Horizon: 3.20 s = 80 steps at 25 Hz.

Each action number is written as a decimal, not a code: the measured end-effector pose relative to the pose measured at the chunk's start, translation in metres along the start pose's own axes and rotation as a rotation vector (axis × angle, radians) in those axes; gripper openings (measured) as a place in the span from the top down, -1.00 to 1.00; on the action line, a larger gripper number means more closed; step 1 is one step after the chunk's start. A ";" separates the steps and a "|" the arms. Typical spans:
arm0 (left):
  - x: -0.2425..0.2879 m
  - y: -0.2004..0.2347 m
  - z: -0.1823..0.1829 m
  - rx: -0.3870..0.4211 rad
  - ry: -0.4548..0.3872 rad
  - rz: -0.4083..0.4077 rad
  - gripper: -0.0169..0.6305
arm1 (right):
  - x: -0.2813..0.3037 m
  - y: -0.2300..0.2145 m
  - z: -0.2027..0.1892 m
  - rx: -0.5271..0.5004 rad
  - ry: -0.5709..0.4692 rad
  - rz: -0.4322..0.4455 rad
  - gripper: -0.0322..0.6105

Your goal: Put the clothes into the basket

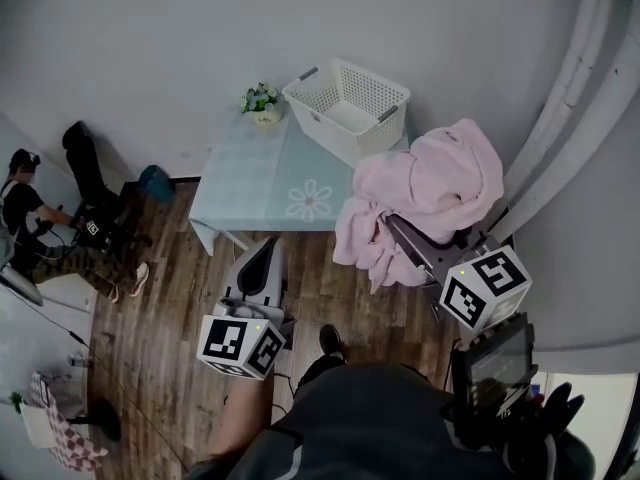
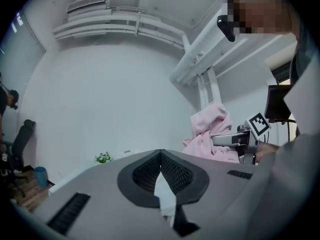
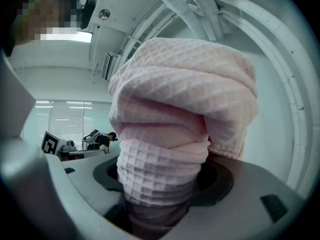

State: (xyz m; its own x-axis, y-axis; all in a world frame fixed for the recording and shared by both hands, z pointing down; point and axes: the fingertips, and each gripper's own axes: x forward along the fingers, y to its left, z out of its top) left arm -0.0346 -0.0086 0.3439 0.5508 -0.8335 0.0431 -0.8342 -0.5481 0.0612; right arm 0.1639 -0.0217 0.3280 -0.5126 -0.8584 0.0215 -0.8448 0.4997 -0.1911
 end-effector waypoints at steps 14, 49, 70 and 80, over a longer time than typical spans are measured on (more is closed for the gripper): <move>0.064 0.154 0.016 -0.037 -0.018 -0.100 0.92 | 0.149 0.017 0.023 0.021 -0.010 -0.098 -0.14; 0.277 0.187 0.055 0.042 0.005 -0.062 0.92 | 0.308 -0.166 0.072 0.339 -0.009 -0.026 -0.14; 0.371 0.290 0.012 -0.037 0.086 -0.078 0.92 | 0.462 -0.246 -0.047 0.655 0.269 -0.249 -0.14; 0.392 0.329 -0.020 -0.069 0.147 -0.076 0.92 | 0.504 -0.279 -0.117 0.788 0.383 -0.354 -0.13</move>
State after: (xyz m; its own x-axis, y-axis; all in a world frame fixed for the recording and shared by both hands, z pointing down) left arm -0.0925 -0.5142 0.4007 0.6146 -0.7680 0.1804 -0.7889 -0.5990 0.1376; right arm 0.1233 -0.5802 0.5075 -0.3798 -0.7789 0.4990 -0.6859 -0.1248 -0.7169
